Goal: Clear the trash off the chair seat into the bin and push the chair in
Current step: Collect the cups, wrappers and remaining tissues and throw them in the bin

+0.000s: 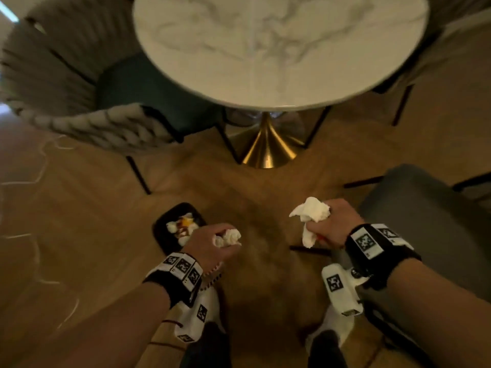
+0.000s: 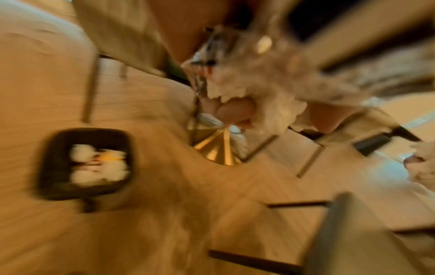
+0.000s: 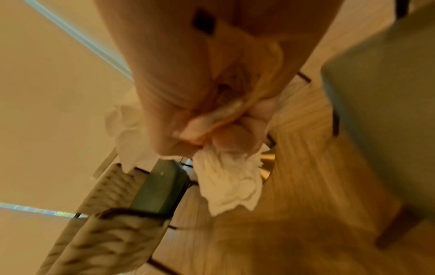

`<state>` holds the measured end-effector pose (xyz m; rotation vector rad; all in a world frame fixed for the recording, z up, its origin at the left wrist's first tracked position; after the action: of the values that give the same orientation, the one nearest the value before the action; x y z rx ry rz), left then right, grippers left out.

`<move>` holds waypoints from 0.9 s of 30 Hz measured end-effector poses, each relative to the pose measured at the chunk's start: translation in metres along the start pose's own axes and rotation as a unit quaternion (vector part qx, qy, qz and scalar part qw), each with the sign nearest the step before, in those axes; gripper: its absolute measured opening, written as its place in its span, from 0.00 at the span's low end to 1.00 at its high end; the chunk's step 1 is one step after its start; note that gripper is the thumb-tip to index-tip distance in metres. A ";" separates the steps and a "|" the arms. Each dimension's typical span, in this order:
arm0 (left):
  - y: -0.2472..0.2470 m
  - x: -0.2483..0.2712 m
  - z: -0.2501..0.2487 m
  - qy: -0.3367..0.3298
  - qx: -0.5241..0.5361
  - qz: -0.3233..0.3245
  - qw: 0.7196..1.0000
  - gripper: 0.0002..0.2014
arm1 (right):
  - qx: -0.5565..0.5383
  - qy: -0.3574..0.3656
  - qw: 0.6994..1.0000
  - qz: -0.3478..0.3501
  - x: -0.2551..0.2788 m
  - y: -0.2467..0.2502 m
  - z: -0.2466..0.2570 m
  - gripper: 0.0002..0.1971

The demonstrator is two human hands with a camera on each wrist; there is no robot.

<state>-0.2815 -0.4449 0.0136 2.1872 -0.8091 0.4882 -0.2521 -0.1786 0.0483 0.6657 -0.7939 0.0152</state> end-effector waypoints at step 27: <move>0.038 -0.142 0.442 0.225 0.070 -0.154 0.960 0.22 | 0.167 0.102 0.959 0.205 -0.278 -0.498 0.102 0.28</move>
<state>-0.3707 -0.7409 -0.3343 2.1536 -0.1903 0.8602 -0.3901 -0.5695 -0.3566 0.7927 -0.7235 0.5985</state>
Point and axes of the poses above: each hand's wrist, its own x-axis away from the middle knuckle, its own y-axis out of the back of the hand, z = x × y, the point moved 10 cm from there along -x, towards the middle knuckle, and after that the axes turned 3 degrees about -y, right-handed, at the moved point
